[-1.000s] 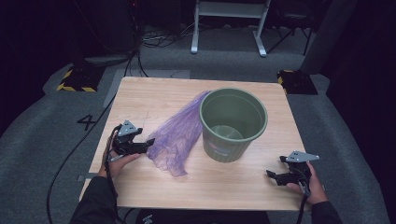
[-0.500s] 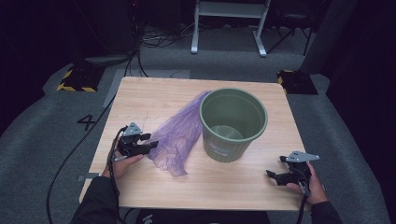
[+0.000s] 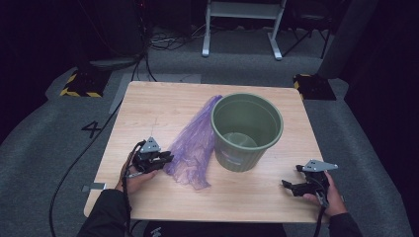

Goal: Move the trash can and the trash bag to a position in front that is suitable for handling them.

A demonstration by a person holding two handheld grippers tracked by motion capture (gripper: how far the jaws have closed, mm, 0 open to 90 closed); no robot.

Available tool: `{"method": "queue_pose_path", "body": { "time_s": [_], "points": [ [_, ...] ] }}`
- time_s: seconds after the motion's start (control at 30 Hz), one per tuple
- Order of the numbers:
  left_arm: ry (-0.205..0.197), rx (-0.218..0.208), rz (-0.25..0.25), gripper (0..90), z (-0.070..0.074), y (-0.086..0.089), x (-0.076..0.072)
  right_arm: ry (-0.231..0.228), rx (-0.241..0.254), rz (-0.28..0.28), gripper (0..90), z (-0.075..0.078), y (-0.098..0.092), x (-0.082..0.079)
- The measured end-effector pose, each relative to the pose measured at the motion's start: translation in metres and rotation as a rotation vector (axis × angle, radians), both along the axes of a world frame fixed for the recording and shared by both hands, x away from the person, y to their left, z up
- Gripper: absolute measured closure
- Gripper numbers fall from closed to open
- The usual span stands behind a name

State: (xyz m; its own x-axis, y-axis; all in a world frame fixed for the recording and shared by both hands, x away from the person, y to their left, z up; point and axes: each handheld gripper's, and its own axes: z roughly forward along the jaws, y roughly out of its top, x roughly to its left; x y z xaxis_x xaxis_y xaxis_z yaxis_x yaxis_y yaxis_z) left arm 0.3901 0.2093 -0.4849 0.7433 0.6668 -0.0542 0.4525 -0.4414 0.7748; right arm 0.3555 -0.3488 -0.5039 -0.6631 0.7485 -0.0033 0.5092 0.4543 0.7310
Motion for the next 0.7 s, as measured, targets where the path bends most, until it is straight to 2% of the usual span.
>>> {"method": "queue_pose_path", "body": {
  "time_s": [0.03,0.1,0.13,0.27,0.4,0.7],
  "points": [
    [0.013,-0.004,-0.008,77.4,-0.001,-0.001,-0.001,0.0,0.0,0.0,9.7,0.0,0.0,0.0],
    [0.013,-0.003,-0.009,80.5,-0.001,-0.001,-0.002,0.0,0.0,0.0,9.6,0.0,0.0,0.0],
    [0.012,0.013,-0.02,82.0,-0.002,-0.003,-0.005,0.0,0.0,0.0,9.6,0.0,0.0,0.0],
    [0.012,0.03,-0.029,83.4,-0.003,-0.004,-0.012,0.0,0.0,0.003,9.6,0.0,0.0,0.0],
    [0.011,0.004,-0.024,83.5,-0.002,0.0,-0.023,0.0,0.0,0.006,9.6,0.0,0.0,0.001],
    [0.025,0.001,-0.052,81.5,-0.006,-0.006,-0.042,0.0,0.0,0.008,9.6,0.0,0.0,0.001]
  ]
}}
